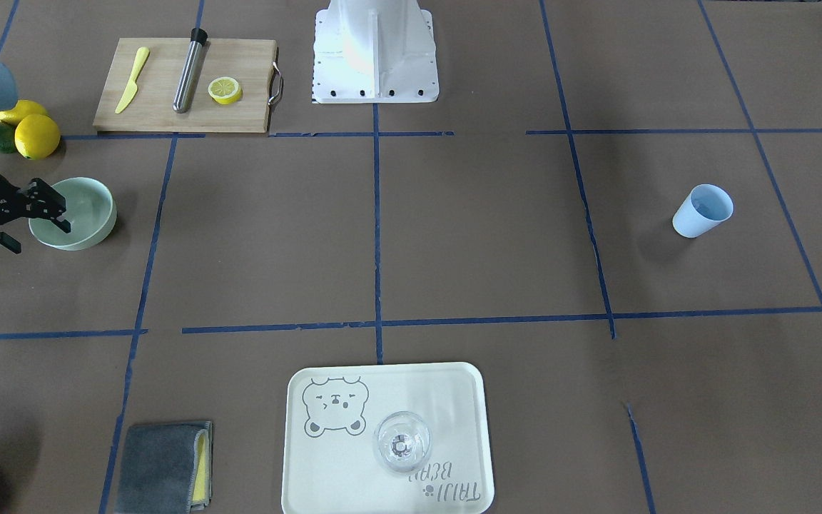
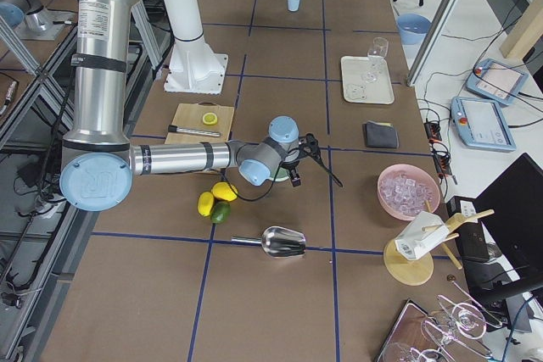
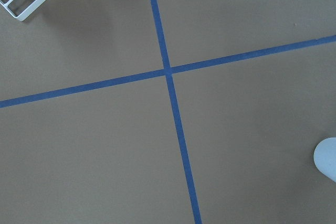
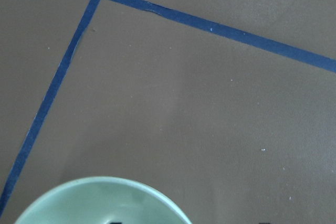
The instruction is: Pour ice into bowl
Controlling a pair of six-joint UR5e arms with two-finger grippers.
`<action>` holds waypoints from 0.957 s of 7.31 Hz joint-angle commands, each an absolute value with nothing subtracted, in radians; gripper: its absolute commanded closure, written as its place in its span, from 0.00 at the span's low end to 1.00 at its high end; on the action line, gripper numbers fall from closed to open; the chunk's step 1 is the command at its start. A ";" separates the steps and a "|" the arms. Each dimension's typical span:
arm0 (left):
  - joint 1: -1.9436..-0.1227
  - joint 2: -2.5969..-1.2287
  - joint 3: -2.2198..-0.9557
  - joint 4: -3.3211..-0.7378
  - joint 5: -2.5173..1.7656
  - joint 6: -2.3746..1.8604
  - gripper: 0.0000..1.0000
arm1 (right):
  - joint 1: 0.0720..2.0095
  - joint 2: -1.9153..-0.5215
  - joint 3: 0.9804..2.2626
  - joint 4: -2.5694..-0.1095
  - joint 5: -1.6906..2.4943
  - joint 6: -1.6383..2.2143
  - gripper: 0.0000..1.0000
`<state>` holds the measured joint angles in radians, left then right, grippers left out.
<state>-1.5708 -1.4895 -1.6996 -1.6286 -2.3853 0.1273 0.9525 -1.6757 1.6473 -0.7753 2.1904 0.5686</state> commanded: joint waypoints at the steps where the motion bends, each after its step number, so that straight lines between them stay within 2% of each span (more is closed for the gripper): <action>1: -1.571 -1.489 -1.700 -1.629 -2.385 0.126 0.00 | 0.951 -1.678 1.650 -0.762 2.191 0.572 1.00; 4: -1.571 -1.489 -1.698 -1.629 -2.385 0.126 0.00 | 0.951 -1.687 1.716 -0.768 2.194 0.592 1.00; 5: -1.571 -1.489 -1.698 -1.629 -2.385 0.126 0.00 | 0.948 -1.678 1.759 -0.769 2.192 0.714 1.00; 7: -1.571 -1.489 -1.700 -1.629 -2.385 0.126 0.00 | 0.884 -1.556 1.792 -0.776 2.184 0.898 1.00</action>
